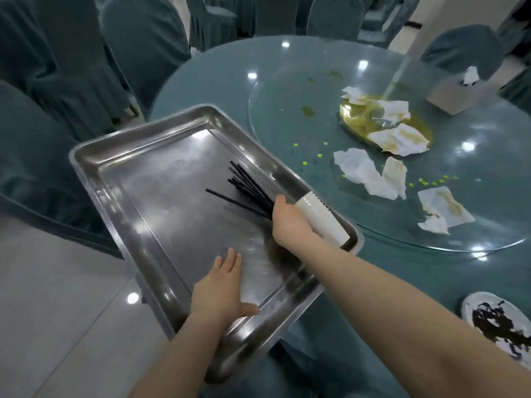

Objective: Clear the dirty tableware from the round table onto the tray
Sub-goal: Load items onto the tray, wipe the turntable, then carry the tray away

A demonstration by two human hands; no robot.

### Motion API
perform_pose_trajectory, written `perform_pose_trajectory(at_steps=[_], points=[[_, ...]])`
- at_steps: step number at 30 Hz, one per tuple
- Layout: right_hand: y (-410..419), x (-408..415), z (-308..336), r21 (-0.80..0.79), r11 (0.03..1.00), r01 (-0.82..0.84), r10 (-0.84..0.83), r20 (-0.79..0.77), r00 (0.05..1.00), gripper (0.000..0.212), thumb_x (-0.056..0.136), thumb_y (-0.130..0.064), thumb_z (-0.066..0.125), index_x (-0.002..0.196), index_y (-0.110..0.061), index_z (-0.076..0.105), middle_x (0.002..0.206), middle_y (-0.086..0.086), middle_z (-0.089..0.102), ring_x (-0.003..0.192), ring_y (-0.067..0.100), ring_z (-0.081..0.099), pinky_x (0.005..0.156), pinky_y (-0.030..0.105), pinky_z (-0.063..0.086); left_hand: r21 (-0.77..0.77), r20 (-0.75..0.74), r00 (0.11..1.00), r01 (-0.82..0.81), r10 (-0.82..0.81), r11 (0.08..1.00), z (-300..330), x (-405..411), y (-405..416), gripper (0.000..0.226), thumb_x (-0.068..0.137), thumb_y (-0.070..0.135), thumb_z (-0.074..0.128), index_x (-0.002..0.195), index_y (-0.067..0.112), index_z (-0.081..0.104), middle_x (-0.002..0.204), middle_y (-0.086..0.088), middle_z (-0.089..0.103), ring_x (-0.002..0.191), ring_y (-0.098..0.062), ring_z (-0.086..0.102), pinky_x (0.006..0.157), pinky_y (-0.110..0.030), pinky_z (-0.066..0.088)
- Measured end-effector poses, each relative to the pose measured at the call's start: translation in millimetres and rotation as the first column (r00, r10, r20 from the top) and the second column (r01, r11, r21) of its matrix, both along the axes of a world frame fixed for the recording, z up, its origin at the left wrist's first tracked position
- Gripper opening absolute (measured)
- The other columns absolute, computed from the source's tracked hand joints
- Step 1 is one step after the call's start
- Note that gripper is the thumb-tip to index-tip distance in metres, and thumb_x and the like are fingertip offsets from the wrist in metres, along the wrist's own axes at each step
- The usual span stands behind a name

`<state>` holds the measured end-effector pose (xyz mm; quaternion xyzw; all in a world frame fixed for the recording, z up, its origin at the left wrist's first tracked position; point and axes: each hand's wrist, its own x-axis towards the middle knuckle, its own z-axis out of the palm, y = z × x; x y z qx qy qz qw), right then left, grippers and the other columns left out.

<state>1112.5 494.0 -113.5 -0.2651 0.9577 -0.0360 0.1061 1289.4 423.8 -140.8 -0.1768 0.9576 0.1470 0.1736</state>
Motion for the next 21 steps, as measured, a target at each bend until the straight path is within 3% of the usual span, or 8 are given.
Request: perform_pose_trajectory(at_steps=[4, 8, 11, 17, 21], points=[[2.9, -1.3, -11.9, -0.061, 0.996, -0.069, 0.065, -0.080, 0.995, 0.061, 0.081, 0.003, 0.057, 0.134, -0.004, 0.028, 0.124, 0.016, 0.049, 0.108, 0.029, 0.055, 0.082, 0.031, 0.046, 0.016, 0.005, 1.000, -0.006, 0.006, 1.000, 0.3, 0.4, 0.8, 0.117, 0.073, 0.068, 0.063, 0.152, 0.021, -0.009, 0.159, 0.006, -0.017, 0.148, -0.019, -0.003, 0.114, -0.036, 0.029], [14.1, 8.3, -15.8, -0.171, 0.969, -0.178, 0.170, -0.060, 0.984, 0.062, 0.087, 0.000, 0.054, 0.142, -0.012, 0.028, 0.135, 0.014, 0.040, 0.118, 0.032, 0.046, 0.099, 0.036, 0.040, 0.012, 0.020, 1.000, -0.002, 0.002, 1.000, 2.0, -1.1, 0.7, 0.118, 0.073, 0.068, 0.063, 0.152, 0.020, -0.009, 0.159, 0.005, -0.017, 0.148, -0.020, -0.003, 0.115, -0.037, 0.028], [29.7, 13.8, -15.0, -0.160, 0.957, -0.244, 0.247, 0.002, 0.969, 0.060, 0.090, -0.010, 0.056, 0.144, -0.012, 0.030, 0.143, 0.013, 0.036, 0.132, 0.031, 0.033, 0.109, 0.038, 0.031, 0.012, 0.037, 0.999, 0.000, 0.000, 1.000, 4.6, -1.1, 2.1, 0.117, 0.073, 0.067, 0.063, 0.152, 0.020, -0.009, 0.159, 0.004, -0.017, 0.148, -0.020, -0.003, 0.114, -0.038, 0.029], [67.4, 30.4, -9.9, -0.232, 0.953, -0.195, 0.215, 0.066, 0.974, 0.058, 0.093, -0.022, 0.053, 0.146, -0.015, 0.030, 0.151, 0.006, 0.031, 0.139, 0.022, 0.026, 0.114, 0.030, 0.020, -0.003, 0.053, 0.999, 0.012, -0.012, 1.000, 6.8, -3.2, 3.1, 0.117, 0.073, 0.067, 0.064, 0.152, 0.020, -0.009, 0.160, 0.004, -0.016, 0.148, -0.021, -0.001, 0.113, -0.039, 0.031], [110.0, 48.1, -1.3, -0.318, 0.936, -0.154, 0.172, 0.031, 0.985, 0.052, 0.093, -0.024, 0.053, 0.142, -0.013, 0.040, 0.147, 0.005, 0.039, 0.136, 0.018, 0.031, 0.111, 0.021, 0.017, -0.007, 0.051, 0.999, 0.019, -0.018, 1.000, 7.8, -3.1, 2.2, 0.119, 0.072, 0.069, 0.063, 0.153, 0.020, -0.009, 0.160, 0.005, -0.014, 0.148, -0.022, 0.001, 0.111, -0.040, 0.033]])
